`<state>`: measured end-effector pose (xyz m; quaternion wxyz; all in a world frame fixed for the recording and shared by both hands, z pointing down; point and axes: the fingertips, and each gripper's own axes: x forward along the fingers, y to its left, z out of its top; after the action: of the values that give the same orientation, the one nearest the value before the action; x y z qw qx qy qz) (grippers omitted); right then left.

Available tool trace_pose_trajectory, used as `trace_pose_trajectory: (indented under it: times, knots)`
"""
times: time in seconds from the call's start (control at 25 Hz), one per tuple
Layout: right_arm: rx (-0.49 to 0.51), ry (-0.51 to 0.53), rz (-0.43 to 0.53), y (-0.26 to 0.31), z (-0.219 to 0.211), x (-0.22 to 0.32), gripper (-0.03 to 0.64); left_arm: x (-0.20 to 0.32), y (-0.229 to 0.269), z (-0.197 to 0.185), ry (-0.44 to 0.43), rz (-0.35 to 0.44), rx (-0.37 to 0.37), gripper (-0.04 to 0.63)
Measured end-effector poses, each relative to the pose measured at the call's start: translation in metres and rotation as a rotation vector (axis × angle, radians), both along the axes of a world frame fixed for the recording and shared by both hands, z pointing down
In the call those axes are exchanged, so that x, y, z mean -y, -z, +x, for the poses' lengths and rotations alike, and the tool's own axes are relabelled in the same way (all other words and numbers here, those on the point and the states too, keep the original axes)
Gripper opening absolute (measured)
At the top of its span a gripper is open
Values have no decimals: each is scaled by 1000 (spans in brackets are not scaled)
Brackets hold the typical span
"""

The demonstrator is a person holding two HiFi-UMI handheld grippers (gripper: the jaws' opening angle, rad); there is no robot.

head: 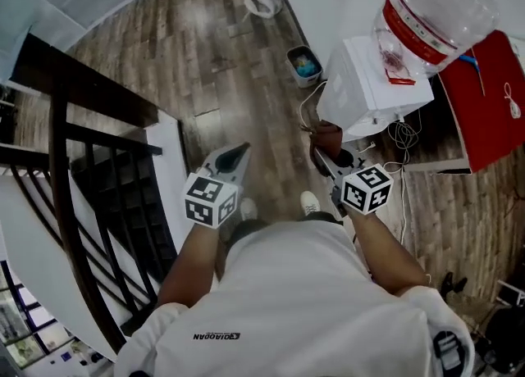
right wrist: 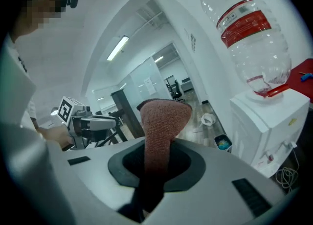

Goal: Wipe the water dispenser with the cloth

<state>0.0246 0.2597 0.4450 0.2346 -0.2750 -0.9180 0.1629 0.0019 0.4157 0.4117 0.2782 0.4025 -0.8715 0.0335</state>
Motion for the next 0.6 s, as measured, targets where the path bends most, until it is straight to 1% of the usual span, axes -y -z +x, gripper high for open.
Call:
trace_pose_trajectory:
  times: [0.08, 0.2, 0.36, 0.48, 0.6]
  knots:
    - [-21, -65, -19, -1, 1, -16, 55, -13, 0, -11, -61, 7, 0, -11]
    - [-55, -121, -48, -5, 7, -49, 55, -38, 0, -28, -119, 19, 10, -11]
    - [-75, -204, -51, -11, 13, -87, 55, -62, -7, -45, -197, 39, 8, -11]
    - [-68, -247, -39, -10, 13, -109, 55, -74, -10, -54, -248, 50, 6, -11]
    - [-72, -287, -36, -8, 12, -125, 55, -83, -13, -61, -289, 56, -10, -11]
